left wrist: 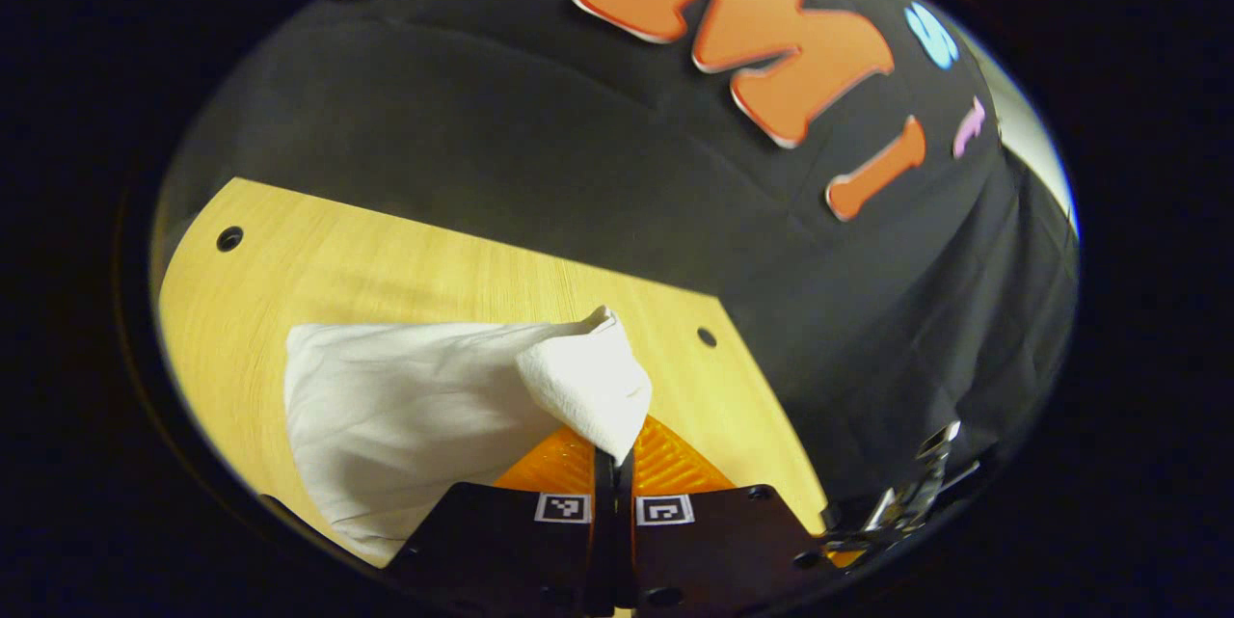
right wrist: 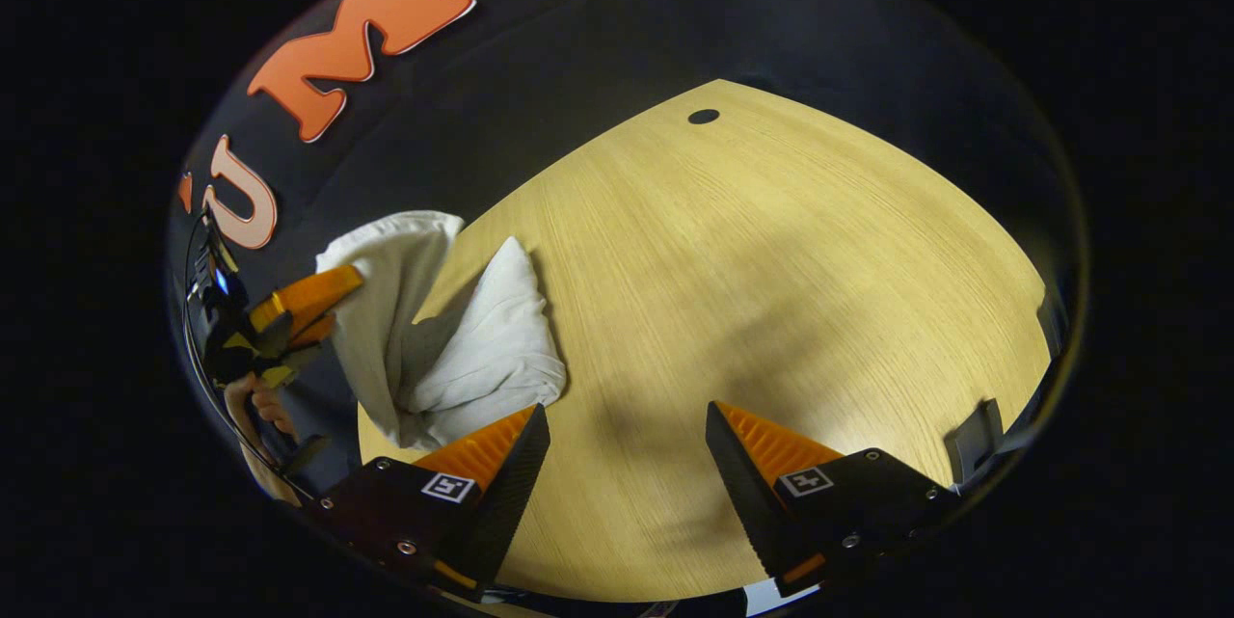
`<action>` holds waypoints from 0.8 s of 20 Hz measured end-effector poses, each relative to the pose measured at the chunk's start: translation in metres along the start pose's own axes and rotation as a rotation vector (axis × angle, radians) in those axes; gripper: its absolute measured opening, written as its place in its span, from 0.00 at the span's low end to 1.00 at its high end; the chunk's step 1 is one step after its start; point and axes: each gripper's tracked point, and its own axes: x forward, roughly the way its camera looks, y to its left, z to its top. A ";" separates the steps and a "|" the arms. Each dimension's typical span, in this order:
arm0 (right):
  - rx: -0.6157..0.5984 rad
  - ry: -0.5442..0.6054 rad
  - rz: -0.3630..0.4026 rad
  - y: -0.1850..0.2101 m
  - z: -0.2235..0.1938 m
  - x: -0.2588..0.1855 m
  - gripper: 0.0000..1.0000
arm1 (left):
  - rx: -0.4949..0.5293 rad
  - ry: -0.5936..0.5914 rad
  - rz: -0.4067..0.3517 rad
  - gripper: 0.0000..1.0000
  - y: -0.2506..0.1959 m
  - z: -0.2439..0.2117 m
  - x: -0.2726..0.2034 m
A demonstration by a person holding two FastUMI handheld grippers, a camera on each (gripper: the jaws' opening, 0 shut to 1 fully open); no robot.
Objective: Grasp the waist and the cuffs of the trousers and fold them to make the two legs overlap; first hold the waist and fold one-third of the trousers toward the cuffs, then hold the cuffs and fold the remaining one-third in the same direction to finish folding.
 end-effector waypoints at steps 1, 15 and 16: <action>0.006 -0.001 -0.003 -0.005 0.000 -0.002 0.98 | 0.054 0.033 0.027 0.04 -0.007 -0.020 0.013; -0.007 0.019 -0.018 -0.026 0.000 -0.008 0.98 | 0.296 0.187 0.107 0.81 -0.028 -0.111 0.075; -0.014 0.018 -0.015 -0.025 0.001 -0.009 0.98 | 0.308 0.177 0.114 0.82 -0.027 -0.109 0.070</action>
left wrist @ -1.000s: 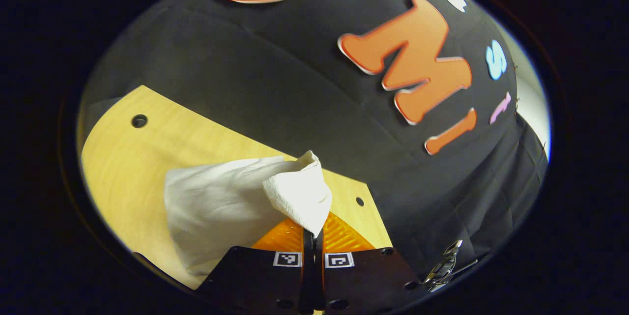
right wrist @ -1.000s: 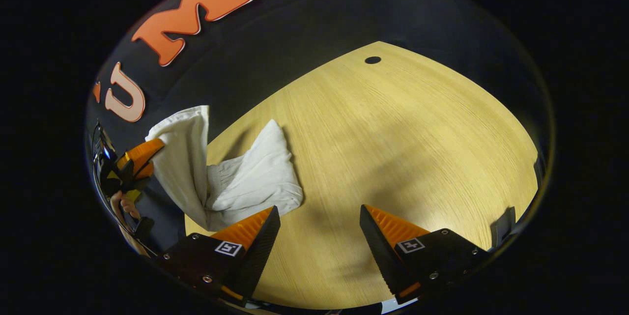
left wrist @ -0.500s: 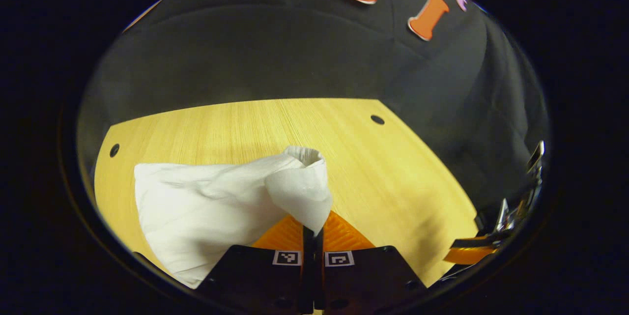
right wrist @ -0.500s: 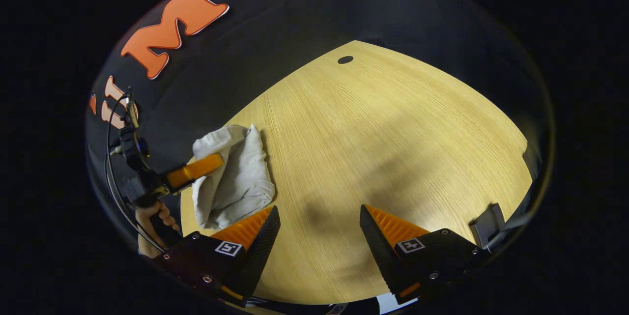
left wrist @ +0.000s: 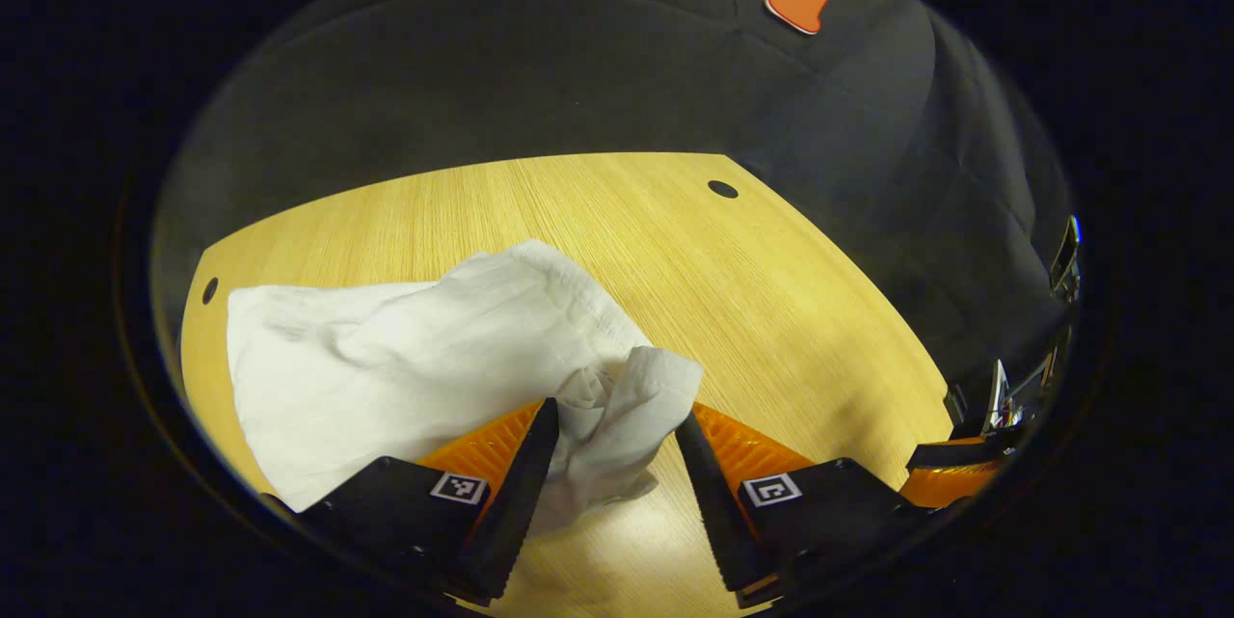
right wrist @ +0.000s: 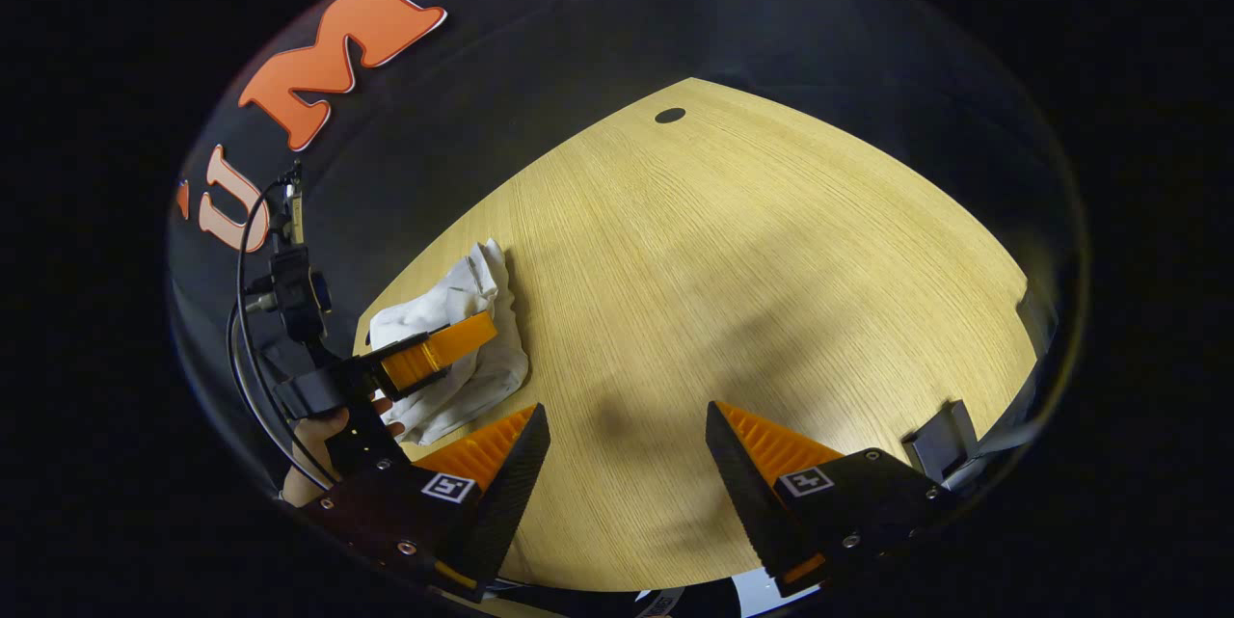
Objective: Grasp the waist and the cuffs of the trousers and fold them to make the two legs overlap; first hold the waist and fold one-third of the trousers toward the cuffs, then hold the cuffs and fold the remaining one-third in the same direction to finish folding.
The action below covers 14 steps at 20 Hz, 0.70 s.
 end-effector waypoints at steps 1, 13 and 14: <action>-0.009 -0.001 0.005 0.002 0.000 0.000 0.99 | 0.001 -0.012 0.005 0.83 0.000 0.002 -0.008; -0.339 -0.214 0.099 0.121 0.073 -0.010 0.99 | -0.122 -0.433 0.264 0.99 0.116 0.088 -0.197; -0.347 -0.251 0.116 0.136 0.083 -0.011 0.98 | -0.130 -0.473 0.296 0.99 0.131 0.098 -0.215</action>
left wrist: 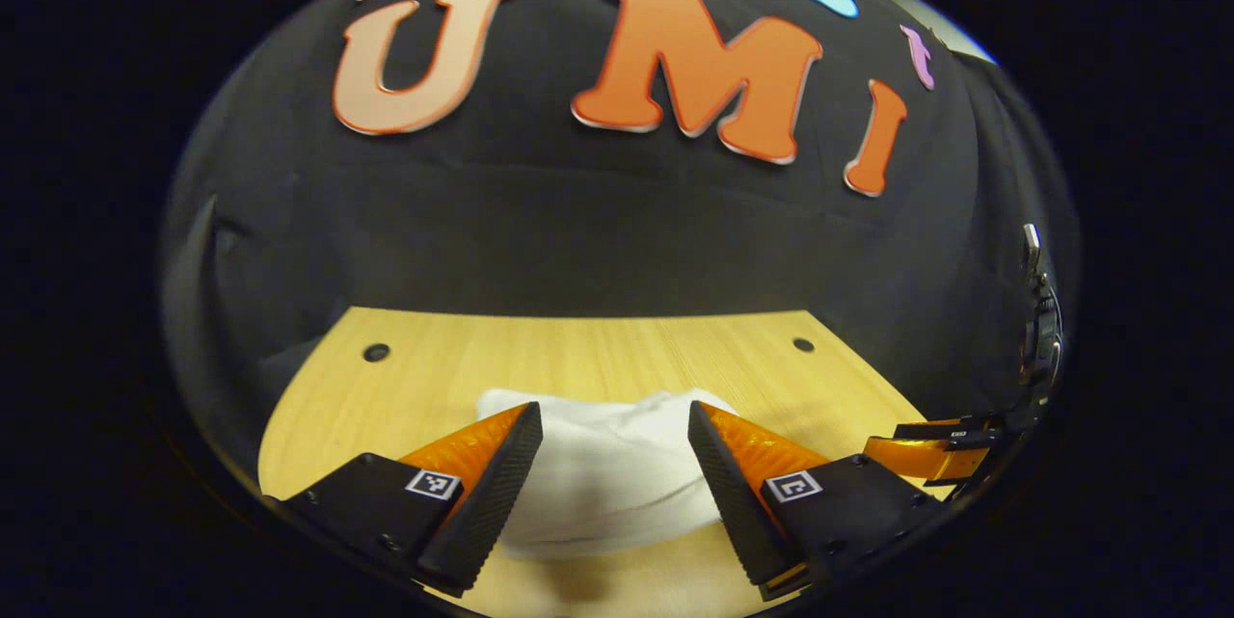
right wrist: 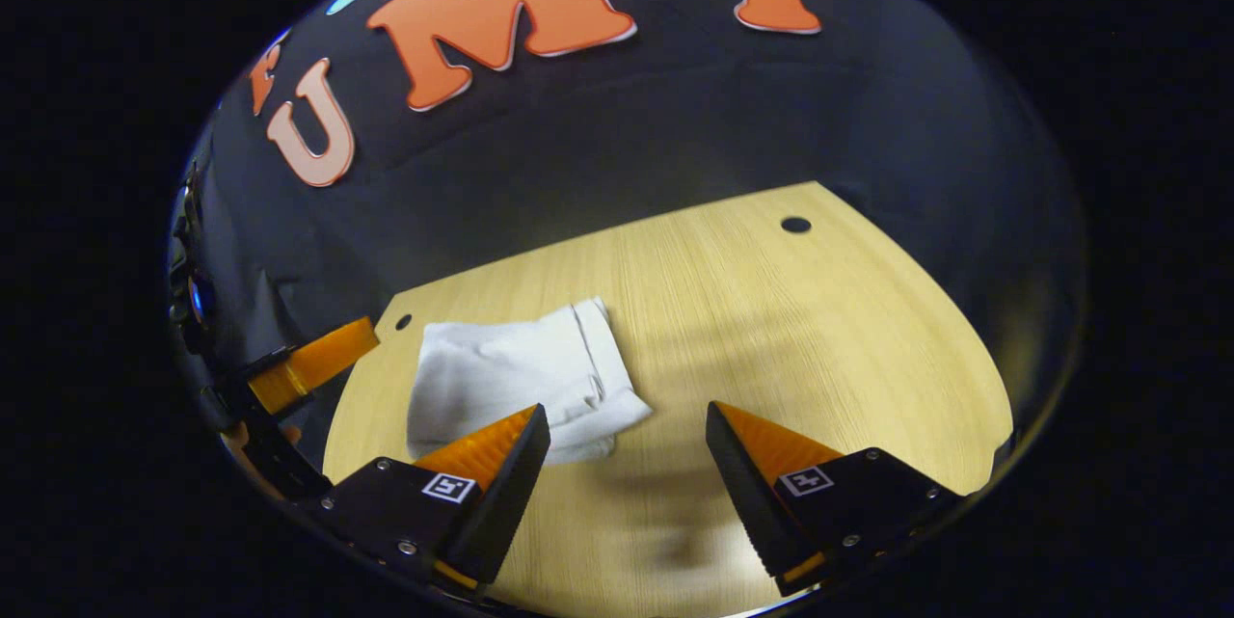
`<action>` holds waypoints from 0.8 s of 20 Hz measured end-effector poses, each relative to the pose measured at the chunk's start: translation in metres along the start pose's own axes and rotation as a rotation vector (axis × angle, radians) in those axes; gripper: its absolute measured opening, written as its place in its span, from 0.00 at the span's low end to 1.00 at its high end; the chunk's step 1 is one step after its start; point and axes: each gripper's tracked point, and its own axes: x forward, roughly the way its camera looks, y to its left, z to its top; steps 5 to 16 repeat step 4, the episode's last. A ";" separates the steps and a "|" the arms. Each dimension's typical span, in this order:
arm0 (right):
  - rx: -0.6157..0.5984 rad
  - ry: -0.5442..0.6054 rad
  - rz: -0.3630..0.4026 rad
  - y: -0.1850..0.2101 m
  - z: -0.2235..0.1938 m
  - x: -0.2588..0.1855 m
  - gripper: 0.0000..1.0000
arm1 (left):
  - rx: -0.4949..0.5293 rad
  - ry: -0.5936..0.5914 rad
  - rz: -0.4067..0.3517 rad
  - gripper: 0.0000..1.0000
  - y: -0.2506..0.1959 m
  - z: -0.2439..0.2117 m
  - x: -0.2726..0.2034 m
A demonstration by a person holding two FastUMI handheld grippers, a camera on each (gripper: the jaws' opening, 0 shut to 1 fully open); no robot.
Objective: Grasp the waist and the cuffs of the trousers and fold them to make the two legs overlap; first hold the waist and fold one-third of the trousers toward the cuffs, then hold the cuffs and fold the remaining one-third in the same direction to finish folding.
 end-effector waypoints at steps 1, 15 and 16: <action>-0.003 -0.039 0.016 0.010 0.015 0.003 0.98 | -0.003 -0.040 0.033 0.99 0.016 0.011 -0.004; -0.055 -0.171 0.058 0.038 0.056 -0.001 0.98 | 0.004 -0.138 0.134 0.99 0.049 0.043 -0.021; -0.055 -0.171 0.058 0.038 0.056 -0.001 0.98 | 0.004 -0.138 0.134 0.99 0.049 0.043 -0.021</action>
